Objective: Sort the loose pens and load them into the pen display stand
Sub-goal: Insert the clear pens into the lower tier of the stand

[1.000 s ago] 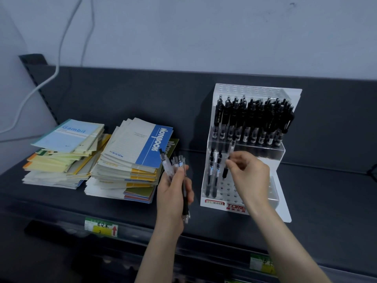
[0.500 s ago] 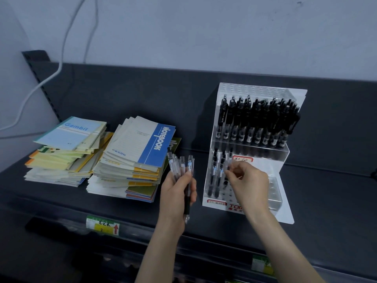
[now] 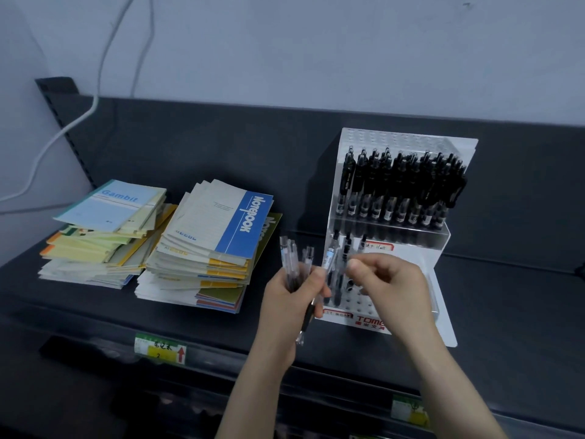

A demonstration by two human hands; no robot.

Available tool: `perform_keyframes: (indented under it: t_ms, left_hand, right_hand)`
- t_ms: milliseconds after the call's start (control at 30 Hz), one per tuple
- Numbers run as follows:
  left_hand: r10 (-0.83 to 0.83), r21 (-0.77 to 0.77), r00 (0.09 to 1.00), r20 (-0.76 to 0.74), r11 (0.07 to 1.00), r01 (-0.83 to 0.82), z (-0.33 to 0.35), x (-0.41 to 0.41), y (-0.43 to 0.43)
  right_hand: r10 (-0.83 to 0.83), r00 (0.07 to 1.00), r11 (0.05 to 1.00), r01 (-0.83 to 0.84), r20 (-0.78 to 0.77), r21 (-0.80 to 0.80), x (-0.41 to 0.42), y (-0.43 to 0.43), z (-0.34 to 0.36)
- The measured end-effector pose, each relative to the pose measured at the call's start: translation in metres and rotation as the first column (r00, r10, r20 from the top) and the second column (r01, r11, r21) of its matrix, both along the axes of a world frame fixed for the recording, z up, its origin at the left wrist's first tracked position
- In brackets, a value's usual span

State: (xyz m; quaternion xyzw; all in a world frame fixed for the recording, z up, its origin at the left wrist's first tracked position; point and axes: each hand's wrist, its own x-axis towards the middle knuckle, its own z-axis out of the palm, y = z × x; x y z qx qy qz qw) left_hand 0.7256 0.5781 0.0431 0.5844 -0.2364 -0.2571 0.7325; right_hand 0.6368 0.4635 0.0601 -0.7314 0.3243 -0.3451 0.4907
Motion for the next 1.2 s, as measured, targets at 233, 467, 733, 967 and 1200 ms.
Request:
perform_keyframes:
  t_ms: [233, 467, 733, 967, 1200]
  left_hand:
    - [-0.047, 0.108, 0.999, 0.014, 0.993, 0.046, -0.002, -0.008, -0.006]
    - [0.076, 0.067, 0.98, -0.186, 0.996, -0.065, -0.008, 0.003, -0.003]
    - [0.079, 0.038, 0.981, -0.176, 0.997, -0.073, -0.008, 0.0, -0.003]
    - [0.094, 0.035, 0.984, -0.153, 0.995, -0.09, -0.011, 0.003, 0.002]
    - [0.093, 0.059, 0.982, -0.167, 0.995, -0.084, -0.012, 0.004, -0.001]
  right_hand:
    - [-0.046, 0.975, 0.976, -0.003, 0.217, 0.219, -0.005, 0.006, 0.012]
    - [-0.29, 0.911, 0.951, 0.308, 0.291, -0.014, -0.014, -0.018, 0.019]
    - [-0.243, 0.963, 0.912, 0.269, 0.12, -0.31, 0.008, -0.014, -0.008]
    - [-0.231, 0.973, 0.892, 0.219, 0.017, -0.396, 0.012, -0.014, -0.03]
    - [-0.237, 0.971, 0.886, 0.232, 0.04, -0.402, 0.012, -0.012, -0.032]
